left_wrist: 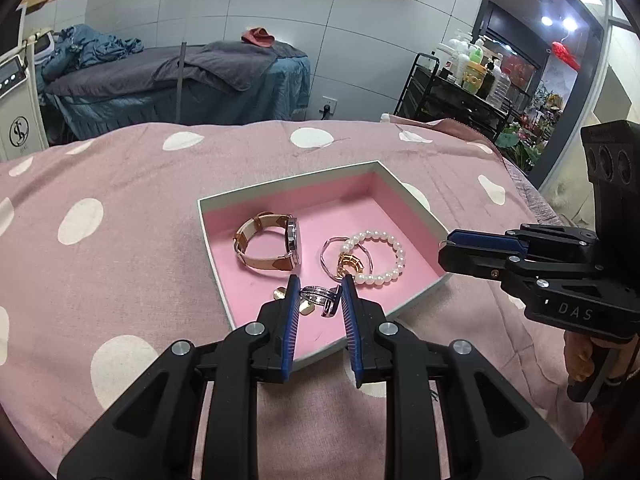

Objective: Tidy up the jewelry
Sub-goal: 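Carry the silver ring and gold earring over the box with both tools, then open both tools to drop ring and earring into the box, then withdraw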

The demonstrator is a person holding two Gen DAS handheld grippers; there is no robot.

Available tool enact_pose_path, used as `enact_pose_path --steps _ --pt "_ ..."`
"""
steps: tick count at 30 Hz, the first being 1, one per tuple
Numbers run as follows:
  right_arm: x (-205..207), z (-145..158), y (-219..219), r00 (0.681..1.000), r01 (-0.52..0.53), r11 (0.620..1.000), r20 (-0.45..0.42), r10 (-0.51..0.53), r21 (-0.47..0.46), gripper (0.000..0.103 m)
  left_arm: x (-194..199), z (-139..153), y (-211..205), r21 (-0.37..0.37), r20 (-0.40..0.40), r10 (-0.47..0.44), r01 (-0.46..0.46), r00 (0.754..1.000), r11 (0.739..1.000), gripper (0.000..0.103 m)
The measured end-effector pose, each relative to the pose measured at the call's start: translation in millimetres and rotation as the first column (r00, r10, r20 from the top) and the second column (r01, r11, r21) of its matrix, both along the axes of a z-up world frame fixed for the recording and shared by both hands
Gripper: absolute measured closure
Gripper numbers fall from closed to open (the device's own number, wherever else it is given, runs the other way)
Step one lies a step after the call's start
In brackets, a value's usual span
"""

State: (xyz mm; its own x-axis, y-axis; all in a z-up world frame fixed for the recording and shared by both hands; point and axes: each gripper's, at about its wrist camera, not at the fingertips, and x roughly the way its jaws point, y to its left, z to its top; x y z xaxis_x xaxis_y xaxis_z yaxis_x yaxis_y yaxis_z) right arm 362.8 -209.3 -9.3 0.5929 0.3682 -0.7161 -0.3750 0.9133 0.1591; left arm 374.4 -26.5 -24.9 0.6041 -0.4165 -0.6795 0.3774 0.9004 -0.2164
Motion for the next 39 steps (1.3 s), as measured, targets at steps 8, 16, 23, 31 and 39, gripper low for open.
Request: enact_pose_path --steps 8,16,23,31,39 --pt "28 -15 12 0.999 0.007 0.999 -0.044 -0.009 -0.048 0.085 33 -15 -11 0.019 -0.064 0.005 -0.004 0.998 1.000 0.082" --pt "43 -30 26 0.997 -0.022 0.992 -0.074 0.013 -0.122 0.085 55 -35 -15 0.021 -0.138 0.030 -0.027 0.990 0.999 0.082" --pt "49 -40 33 0.995 -0.034 0.983 -0.099 0.016 -0.181 0.085 58 -39 -21 0.060 -0.127 0.033 -0.026 0.991 0.998 0.082" --pt "46 -46 39 0.996 -0.042 0.972 -0.084 0.024 -0.231 0.084 55 -38 -24 0.106 -0.100 0.045 -0.034 0.994 0.994 0.077" --pt "35 -36 33 1.000 -0.024 0.978 -0.019 0.021 -0.208 0.062 41 -17 -13 0.100 -0.007 0.085 -0.084 0.996 0.991 0.037"
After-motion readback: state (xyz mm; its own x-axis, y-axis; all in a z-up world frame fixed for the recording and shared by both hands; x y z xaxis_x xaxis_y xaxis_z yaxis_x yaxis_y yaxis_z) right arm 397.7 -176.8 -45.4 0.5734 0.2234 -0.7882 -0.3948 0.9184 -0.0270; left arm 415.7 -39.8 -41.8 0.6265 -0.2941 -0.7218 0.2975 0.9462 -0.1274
